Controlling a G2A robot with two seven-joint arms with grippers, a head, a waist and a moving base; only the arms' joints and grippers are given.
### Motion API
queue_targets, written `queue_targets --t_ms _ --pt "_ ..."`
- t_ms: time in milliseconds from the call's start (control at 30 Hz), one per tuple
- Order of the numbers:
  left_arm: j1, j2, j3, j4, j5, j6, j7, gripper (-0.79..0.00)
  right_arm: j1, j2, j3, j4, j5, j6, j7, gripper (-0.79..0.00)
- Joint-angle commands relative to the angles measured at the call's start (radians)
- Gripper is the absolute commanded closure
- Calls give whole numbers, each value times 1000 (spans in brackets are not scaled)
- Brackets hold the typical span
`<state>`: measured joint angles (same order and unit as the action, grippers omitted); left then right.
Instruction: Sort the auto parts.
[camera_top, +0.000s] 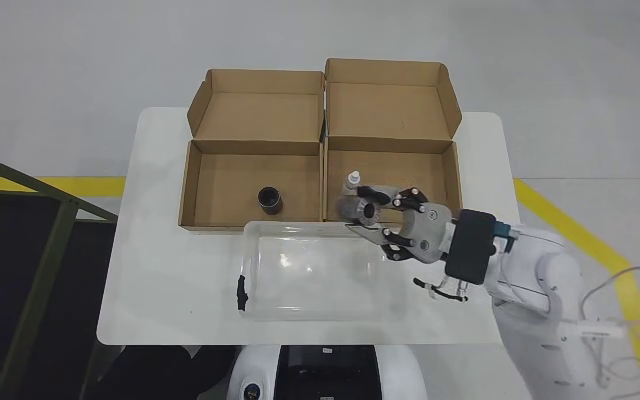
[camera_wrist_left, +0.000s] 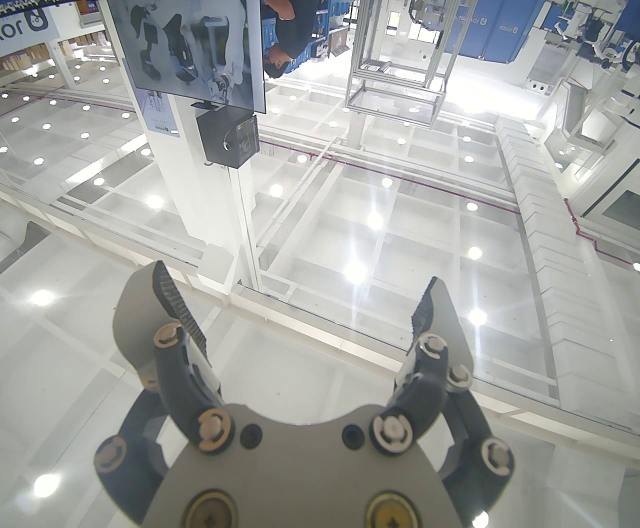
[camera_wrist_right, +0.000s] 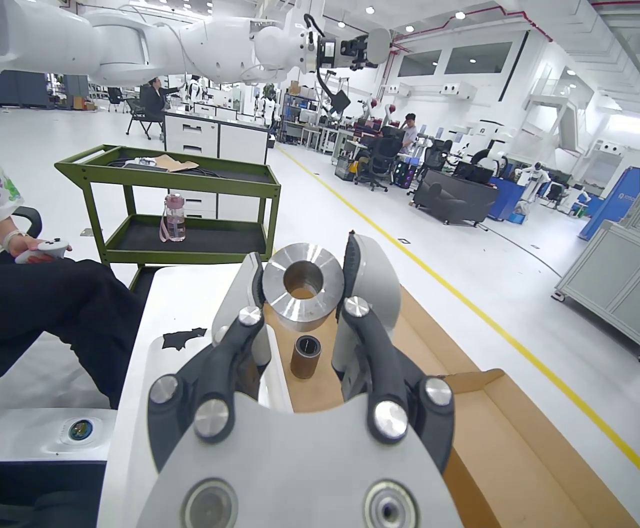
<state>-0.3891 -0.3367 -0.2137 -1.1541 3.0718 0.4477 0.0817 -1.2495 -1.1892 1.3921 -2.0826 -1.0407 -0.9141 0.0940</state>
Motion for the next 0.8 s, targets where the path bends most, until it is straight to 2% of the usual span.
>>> queue_targets --t_ms 0,433,767 --pt "0 0 0 0 0 0 0 -785 -1 1 0 1 -4 3 -10 0" --pt "0 0 0 0 0 0 0 -785 16 5 -21 35 -43 3 -89 0" --pt "0 0 0 0 0 0 0 -785 123 -3 -148 168 -40 48 10 0"
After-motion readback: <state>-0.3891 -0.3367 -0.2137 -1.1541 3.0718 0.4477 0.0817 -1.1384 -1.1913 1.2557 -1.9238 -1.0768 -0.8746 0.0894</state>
